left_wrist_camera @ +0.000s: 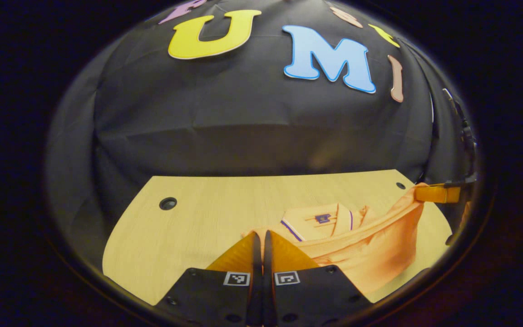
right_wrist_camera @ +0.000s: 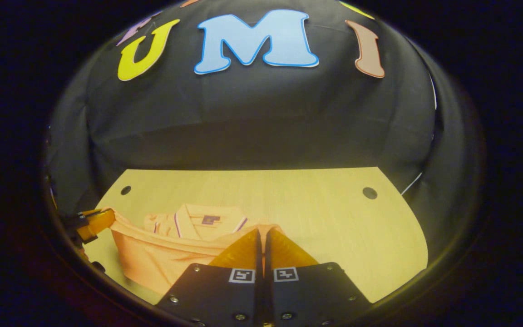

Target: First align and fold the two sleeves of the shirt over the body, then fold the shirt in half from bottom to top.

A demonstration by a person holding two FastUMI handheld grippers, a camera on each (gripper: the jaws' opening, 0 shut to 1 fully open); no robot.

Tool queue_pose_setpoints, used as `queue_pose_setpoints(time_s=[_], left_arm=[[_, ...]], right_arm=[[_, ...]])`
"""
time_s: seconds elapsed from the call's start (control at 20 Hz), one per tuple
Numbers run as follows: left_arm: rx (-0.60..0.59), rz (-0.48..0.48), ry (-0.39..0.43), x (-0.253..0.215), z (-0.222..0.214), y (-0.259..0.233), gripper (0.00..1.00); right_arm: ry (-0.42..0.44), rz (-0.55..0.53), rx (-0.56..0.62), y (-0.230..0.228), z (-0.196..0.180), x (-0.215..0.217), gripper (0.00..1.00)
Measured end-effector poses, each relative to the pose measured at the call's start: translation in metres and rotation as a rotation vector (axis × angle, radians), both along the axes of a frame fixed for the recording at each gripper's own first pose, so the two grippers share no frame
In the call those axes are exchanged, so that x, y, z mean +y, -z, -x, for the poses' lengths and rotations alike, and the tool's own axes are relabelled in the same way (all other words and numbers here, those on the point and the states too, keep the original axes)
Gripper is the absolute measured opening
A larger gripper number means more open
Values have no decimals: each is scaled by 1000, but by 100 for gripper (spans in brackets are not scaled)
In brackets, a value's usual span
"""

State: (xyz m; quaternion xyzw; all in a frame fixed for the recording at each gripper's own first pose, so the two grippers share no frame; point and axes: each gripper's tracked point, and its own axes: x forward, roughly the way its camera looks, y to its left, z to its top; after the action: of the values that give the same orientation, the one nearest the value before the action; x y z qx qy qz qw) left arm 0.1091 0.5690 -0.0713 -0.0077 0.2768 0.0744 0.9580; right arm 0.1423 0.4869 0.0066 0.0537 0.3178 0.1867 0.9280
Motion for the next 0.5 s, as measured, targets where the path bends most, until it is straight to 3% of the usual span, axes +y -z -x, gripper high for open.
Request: queue_pose_setpoints(time_s=[0.5], left_arm=[[-87, -92, -1, 12, -62, 22, 5]], right_arm=[[46, 18, 26, 40, -62, 17, 1]])
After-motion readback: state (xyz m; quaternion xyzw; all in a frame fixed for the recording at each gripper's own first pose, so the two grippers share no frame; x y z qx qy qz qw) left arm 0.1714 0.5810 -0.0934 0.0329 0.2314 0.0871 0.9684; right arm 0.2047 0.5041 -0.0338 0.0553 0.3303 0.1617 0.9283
